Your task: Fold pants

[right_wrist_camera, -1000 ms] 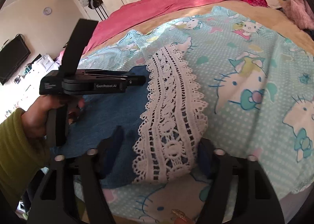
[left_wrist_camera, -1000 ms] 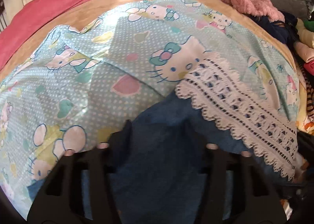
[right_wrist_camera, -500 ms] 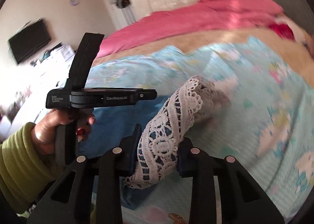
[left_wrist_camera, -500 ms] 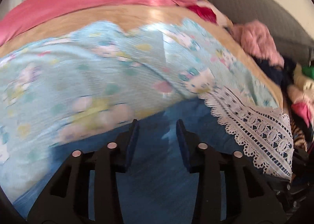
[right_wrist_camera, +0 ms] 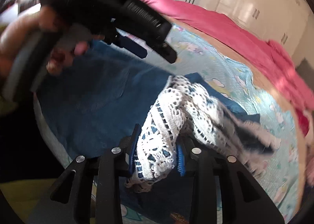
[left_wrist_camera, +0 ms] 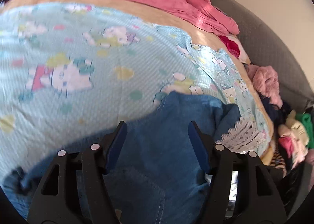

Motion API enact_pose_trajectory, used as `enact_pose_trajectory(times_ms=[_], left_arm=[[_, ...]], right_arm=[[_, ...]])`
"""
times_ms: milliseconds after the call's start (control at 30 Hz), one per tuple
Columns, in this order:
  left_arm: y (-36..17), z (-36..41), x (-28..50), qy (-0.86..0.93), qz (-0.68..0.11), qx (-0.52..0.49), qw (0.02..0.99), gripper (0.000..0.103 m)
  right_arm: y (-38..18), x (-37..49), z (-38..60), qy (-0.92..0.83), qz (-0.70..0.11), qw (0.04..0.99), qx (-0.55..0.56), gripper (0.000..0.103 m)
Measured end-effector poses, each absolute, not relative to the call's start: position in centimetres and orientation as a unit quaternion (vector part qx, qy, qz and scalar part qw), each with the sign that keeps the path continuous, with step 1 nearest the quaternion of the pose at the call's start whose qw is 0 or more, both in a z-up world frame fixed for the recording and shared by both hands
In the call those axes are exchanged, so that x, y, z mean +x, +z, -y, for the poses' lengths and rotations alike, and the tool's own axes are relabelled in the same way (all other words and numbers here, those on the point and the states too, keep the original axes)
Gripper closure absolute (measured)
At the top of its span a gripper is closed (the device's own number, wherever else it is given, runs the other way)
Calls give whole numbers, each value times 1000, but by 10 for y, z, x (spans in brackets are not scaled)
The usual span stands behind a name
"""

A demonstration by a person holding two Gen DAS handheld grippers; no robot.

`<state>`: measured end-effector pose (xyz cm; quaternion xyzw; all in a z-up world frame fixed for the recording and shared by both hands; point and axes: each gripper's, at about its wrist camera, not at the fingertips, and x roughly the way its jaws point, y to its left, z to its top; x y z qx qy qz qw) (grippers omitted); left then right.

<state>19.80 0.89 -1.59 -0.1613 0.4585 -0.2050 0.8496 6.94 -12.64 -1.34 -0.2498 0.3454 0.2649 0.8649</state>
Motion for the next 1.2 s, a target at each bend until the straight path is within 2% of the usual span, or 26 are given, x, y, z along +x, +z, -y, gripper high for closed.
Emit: enact_pose_trajectory(times_ms=[67, 100, 300, 367, 500, 600, 767, 900, 933, 1000, 1033, 1067, 1200], left_arm=[[-20, -10, 194, -210, -458, -167, 848, 43], [-22, -9, 193, -214, -456, -170, 847, 43], [-8, 12, 178, -256, -436, -155, 849, 38], [5, 26, 170, -266, -423, -124, 857, 32], [31, 71, 152, -302, -407, -47, 861, 28], [39, 125, 136, -320, -401, 61, 856, 25], [16, 193, 125, -303, -400, 222, 836, 19], [-7, 223, 139, -287, -420, 259, 821, 19], [-10, 223, 142, -282, -423, 260, 821, 21], [-17, 224, 149, -270, -431, 259, 821, 48], [-20, 220, 155, -259, -440, 248, 823, 64], [-19, 214, 161, -259, -449, 225, 825, 68], [-4, 161, 187, -298, -478, 47, 825, 72]], right_arm=[[-18, 62, 124, 265, -339, 864, -261, 64], [-19, 59, 124, 265, -338, 864, -262, 57], [-8, 36, 153, 294, -322, 876, -207, 31], [1, 30, 170, 303, -324, 882, -160, 30], [12, 25, 225, 289, -336, 893, -73, 28], [16, 26, 258, 259, -337, 904, -47, 27], [17, 23, 308, 199, -333, 921, -25, 26], [10, 20, 335, 175, -334, 926, 8, 25], [9, 22, 339, 172, -333, 927, 17, 25], [8, 25, 343, 174, -336, 925, 31, 25], [8, 27, 342, 178, -336, 924, 37, 25], [8, 25, 339, 181, -335, 924, 38, 25], [12, 28, 311, 220, -326, 919, 20, 26]])
